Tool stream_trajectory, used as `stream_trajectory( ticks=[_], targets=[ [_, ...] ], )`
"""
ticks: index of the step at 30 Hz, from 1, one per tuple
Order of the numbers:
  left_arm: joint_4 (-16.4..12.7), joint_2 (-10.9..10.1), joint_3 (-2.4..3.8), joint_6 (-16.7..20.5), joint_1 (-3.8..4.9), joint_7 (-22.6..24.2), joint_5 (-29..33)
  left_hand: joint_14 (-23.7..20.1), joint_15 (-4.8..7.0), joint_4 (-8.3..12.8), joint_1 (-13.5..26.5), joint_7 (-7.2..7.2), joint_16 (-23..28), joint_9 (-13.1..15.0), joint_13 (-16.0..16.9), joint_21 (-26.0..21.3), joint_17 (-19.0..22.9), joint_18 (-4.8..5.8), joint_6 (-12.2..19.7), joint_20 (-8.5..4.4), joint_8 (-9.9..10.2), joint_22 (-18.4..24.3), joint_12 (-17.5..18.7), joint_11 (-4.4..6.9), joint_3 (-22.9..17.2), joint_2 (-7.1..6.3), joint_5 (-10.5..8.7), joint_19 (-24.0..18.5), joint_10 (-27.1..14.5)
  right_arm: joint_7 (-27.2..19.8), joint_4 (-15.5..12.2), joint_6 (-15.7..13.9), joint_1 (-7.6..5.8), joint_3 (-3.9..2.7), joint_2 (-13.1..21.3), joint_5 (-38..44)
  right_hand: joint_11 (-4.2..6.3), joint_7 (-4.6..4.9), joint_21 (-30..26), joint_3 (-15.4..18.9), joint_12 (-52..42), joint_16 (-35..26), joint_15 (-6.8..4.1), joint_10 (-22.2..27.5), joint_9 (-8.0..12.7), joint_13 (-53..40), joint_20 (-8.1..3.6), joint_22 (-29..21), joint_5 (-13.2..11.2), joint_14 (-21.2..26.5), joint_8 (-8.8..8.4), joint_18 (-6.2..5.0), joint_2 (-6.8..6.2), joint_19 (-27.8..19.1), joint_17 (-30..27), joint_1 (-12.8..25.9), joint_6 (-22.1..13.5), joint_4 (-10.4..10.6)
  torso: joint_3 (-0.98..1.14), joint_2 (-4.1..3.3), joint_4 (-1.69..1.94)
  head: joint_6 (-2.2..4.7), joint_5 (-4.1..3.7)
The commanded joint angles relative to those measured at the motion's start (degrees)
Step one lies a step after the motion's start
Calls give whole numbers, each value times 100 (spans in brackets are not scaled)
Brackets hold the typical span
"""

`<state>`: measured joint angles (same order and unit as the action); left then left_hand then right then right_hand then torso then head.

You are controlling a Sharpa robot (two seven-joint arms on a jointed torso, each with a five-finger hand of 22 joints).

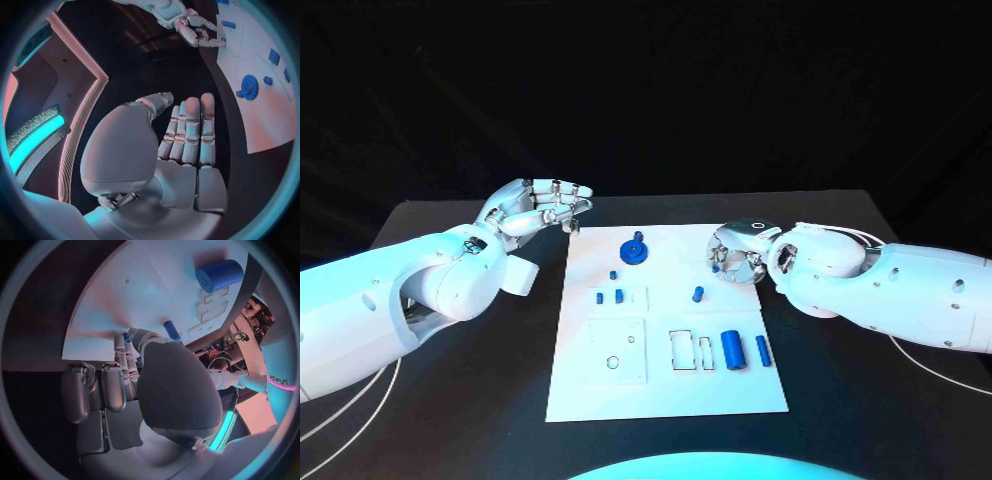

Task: Assemble the parts on the task board

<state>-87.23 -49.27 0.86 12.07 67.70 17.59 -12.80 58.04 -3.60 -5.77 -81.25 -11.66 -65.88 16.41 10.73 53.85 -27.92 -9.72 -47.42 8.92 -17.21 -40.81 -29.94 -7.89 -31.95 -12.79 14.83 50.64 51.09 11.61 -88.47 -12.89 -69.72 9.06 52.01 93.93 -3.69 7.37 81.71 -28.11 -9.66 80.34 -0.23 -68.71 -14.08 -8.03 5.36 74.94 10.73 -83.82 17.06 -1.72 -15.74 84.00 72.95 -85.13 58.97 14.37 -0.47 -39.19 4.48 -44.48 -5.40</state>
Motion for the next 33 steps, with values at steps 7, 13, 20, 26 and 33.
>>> stream_trajectory(
  ticks=[7,13,20,26,33],
  targets=[
    [-10,-13,4,-37,6,78,88,-38,-4,5,16,-36,43,-2,5,-41,11,-84,21,12,-40,13,-38,-13,5,71,4,-32,-23,-18,79,-17,87,7,-97,71,-1,-4,33,-193,106,7,-42,-111,-34,59,-39,1107,-35,-295,-12,-6,76,332,-3,74,81,-82,10,-6,-8,-19,19],
    [0,-14,4,-36,6,65,89,-38,-5,4,18,-38,45,-3,5,-44,13,-84,24,12,-39,14,-40,-15,7,73,4,-32,-27,-12,93,-43,104,7,-135,58,-2,1,28,-221,126,10,-40,-127,-41,71,-40,1105,-52,-296,-16,-7,72,331,-1,99,85,-98,7,-1,-7,-29,10],
    [3,-18,4,-47,6,42,89,-37,-7,7,18,-42,48,-5,4,-48,18,-84,33,13,-37,18,-42,-18,9,71,5,-30,-36,61,108,-25,131,7,-163,89,0,1,53,-290,168,26,-44,-172,-61,95,-40,1120,-70,-300,-17,-1,71,341,17,150,105,-144,6,-2,0,-37,4],
    [2,-29,4,-40,6,23,86,-37,-8,11,15,-44,51,-6,3,-51,21,-84,39,14,-36,20,-45,-19,11,70,4,-29,-43,132,95,-23,141,7,-158,218,45,-26,172,-634,237,108,-84,-359,-154,131,-67,1185,-130,-330,51,25,243,384,119,43,247,-508,5,-2,-3,-52,5],
    [-4,-38,4,-44,6,12,79,-37,-9,18,8,-45,54,-7,3,-54,25,-85,42,14,-37,22,-48,-20,11,72,4,-28,-47,201,58,-148,145,7,-149,348,89,-51,188,-975,331,58,-132,-601,-273,148,-93,1202,-104,-299,115,28,319,390,-29,165,356,-925,8,0,-3,-54,-2]
  ],
)
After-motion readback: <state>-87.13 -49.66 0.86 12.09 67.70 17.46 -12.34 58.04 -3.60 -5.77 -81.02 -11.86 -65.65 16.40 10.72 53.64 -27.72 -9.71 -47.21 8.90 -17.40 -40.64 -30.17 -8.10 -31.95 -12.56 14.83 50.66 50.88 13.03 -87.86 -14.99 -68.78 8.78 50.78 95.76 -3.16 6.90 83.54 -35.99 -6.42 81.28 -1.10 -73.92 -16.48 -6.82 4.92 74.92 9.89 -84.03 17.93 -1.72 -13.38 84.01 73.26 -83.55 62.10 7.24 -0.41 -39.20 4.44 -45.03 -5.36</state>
